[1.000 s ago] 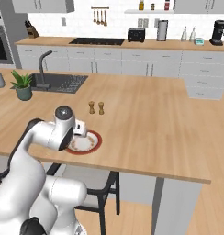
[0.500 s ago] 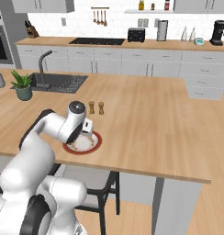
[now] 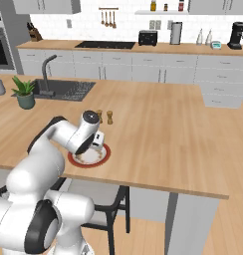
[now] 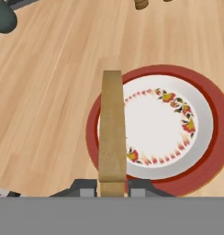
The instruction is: Start the toaster. Once the lever pops up, take the bread to the plate on the dining counter.
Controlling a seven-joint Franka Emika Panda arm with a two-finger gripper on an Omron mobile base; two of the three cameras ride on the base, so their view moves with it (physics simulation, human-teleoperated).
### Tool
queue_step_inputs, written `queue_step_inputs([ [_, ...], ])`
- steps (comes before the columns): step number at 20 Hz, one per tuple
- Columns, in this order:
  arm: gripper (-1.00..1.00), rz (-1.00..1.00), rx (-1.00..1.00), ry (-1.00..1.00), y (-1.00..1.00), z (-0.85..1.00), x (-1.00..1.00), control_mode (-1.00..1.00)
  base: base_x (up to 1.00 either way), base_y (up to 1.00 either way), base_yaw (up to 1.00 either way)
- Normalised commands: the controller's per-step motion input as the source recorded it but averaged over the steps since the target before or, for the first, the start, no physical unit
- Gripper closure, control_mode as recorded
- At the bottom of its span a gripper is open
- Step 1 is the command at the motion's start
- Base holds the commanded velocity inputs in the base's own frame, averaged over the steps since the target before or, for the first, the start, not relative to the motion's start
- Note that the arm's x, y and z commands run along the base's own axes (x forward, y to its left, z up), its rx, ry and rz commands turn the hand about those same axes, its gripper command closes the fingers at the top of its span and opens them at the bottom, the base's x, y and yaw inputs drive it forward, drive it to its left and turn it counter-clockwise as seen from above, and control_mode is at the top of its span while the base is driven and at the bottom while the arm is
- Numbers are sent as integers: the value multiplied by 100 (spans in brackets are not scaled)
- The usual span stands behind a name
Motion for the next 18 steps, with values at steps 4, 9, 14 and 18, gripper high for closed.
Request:
queue_step_inputs([
  [4, 100, 0, 2, 0, 0, -17, 1, -100, 0, 0, 0],
  [9, 100, 0, 2, 0, 0, -21, 9, -100, 0, 0, 0],
  [14, 100, 0, 3, 0, 0, -5, 18, -100, 0, 0, 0],
  [18, 100, 0, 2, 0, 0, 0, 25, -100, 0, 0, 0],
])
